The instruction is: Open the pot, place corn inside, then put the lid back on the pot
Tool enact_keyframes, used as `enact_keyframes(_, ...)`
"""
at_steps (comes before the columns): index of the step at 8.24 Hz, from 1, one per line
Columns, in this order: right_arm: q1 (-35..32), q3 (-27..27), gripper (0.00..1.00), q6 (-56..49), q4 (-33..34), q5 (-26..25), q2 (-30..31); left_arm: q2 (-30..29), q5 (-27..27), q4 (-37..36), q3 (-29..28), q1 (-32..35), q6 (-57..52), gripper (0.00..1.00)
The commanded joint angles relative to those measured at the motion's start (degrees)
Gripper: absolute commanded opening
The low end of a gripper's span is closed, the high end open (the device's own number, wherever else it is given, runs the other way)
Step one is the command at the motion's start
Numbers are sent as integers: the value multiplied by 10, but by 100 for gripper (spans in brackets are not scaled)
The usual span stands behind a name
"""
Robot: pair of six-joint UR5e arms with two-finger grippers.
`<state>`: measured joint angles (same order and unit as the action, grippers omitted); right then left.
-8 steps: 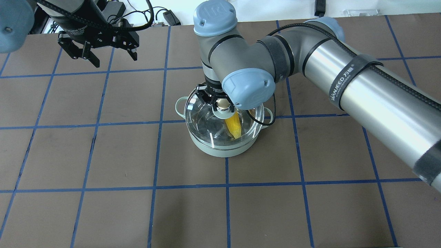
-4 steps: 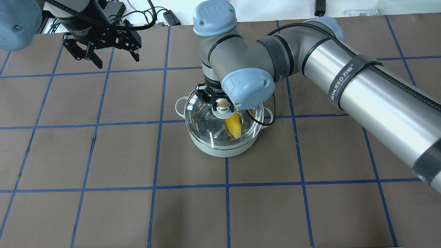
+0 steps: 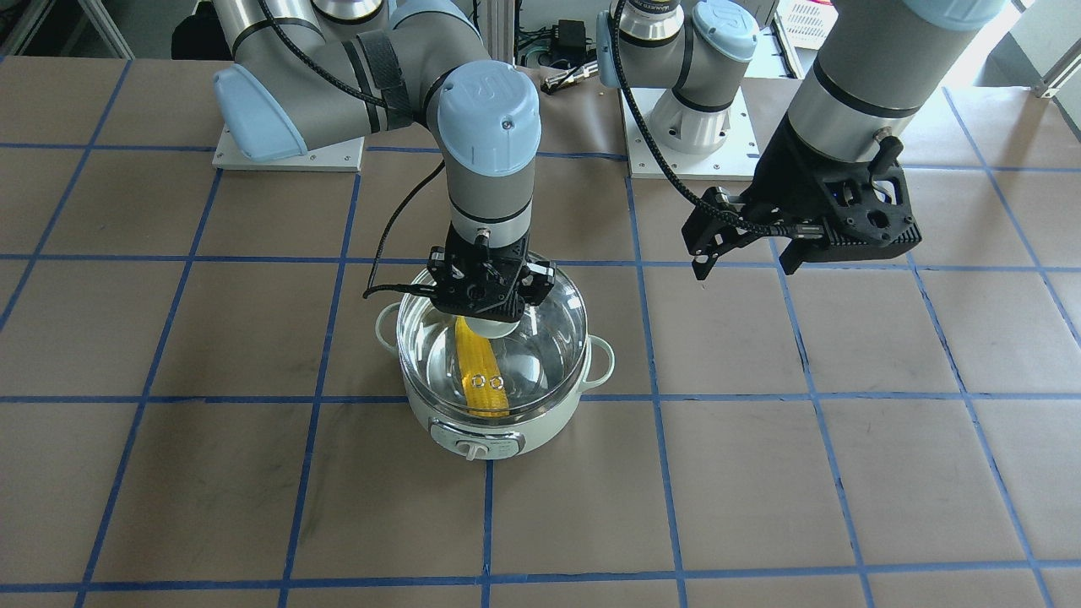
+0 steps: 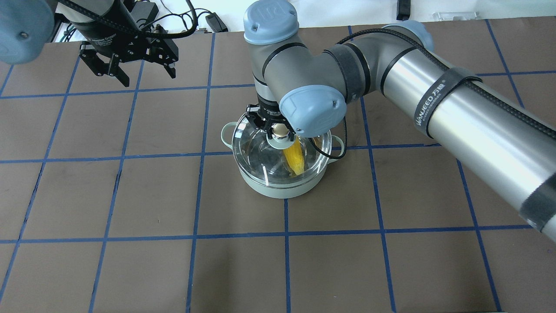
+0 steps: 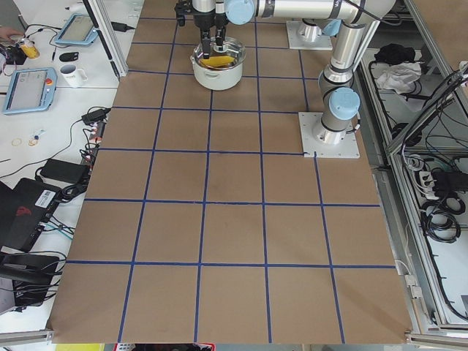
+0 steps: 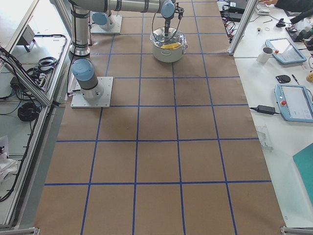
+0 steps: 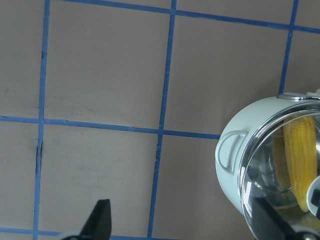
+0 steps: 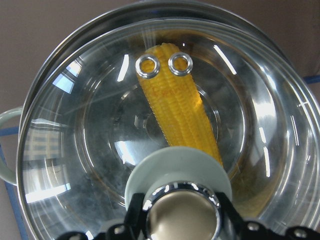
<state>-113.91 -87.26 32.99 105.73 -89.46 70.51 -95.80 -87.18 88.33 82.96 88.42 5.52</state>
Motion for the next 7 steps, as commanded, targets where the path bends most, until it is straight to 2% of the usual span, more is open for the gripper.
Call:
enact_keyframes(1, 0, 1, 0, 2, 11, 2, -1, 0, 0, -1, -1, 0, 0, 100)
enact_keyframes(7, 0, 1, 0, -7, 12, -4, -3, 2, -4, -1, -1, 0, -3, 100)
